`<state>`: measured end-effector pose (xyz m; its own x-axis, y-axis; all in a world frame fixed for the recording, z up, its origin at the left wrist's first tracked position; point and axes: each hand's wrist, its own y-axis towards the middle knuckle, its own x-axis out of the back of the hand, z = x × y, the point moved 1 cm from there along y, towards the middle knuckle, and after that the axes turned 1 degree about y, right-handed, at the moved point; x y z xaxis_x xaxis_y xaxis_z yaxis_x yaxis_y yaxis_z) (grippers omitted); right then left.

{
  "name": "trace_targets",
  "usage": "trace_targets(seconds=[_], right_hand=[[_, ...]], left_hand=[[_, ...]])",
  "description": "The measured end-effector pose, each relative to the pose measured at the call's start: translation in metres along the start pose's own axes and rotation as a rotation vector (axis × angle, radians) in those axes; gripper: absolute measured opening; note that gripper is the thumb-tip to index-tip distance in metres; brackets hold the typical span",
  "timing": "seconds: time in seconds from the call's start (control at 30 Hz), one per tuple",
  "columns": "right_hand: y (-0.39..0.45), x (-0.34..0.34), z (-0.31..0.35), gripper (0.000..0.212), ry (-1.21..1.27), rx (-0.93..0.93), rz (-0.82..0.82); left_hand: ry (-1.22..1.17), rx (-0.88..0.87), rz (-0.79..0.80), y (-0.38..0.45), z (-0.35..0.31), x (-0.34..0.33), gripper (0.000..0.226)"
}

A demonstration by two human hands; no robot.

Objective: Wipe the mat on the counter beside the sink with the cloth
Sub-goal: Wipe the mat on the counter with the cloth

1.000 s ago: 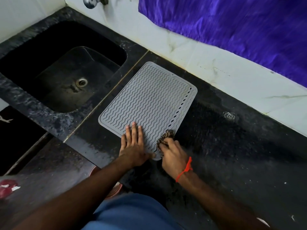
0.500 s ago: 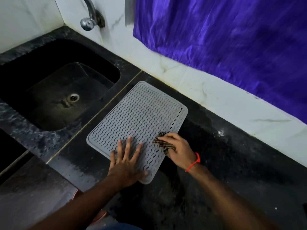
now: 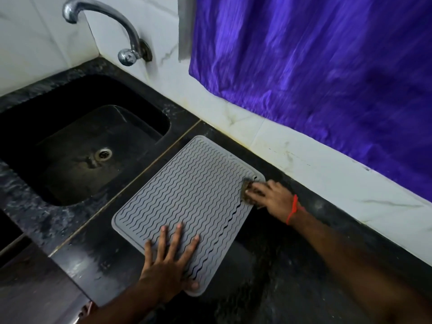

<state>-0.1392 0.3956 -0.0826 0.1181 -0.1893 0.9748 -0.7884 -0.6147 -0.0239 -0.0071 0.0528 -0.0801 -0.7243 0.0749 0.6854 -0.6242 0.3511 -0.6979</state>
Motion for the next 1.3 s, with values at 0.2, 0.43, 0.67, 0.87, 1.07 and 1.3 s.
trace_targets(seconds=[0.2, 0.43, 0.67, 0.87, 1.07, 1.3], right_hand=[[0.026, 0.016, -0.030, 0.072, 0.323, -0.511, -0.080], [0.022, 0.010, 0.104, 0.054, 0.233, 0.203, -0.090], [0.033, -0.013, 0.017, 0.056, 0.037, 0.032, -0.080], [0.055, -0.007, -0.036, 0.068, 0.017, -0.199, 0.100], [0.065, 0.015, -0.022, 0.073, 0.351, -0.518, -0.074], [0.024, -0.012, 0.025, 0.065, 0.084, -0.082, -0.076]], left_hand=[[0.024, -0.003, -0.021, 0.001, 0.001, -0.001, 0.107], [0.060, -0.009, -0.036, 0.003, 0.001, -0.001, 0.106], [0.044, -0.023, -0.025, 0.001, 0.001, 0.000, 0.107], [0.041, -0.020, -0.042, 0.001, 0.001, -0.001, 0.106], [0.032, -0.027, -0.053, 0.000, 0.003, -0.003, 0.105], [-0.009, -0.022, -0.003, 0.002, 0.004, -0.003, 0.105]])
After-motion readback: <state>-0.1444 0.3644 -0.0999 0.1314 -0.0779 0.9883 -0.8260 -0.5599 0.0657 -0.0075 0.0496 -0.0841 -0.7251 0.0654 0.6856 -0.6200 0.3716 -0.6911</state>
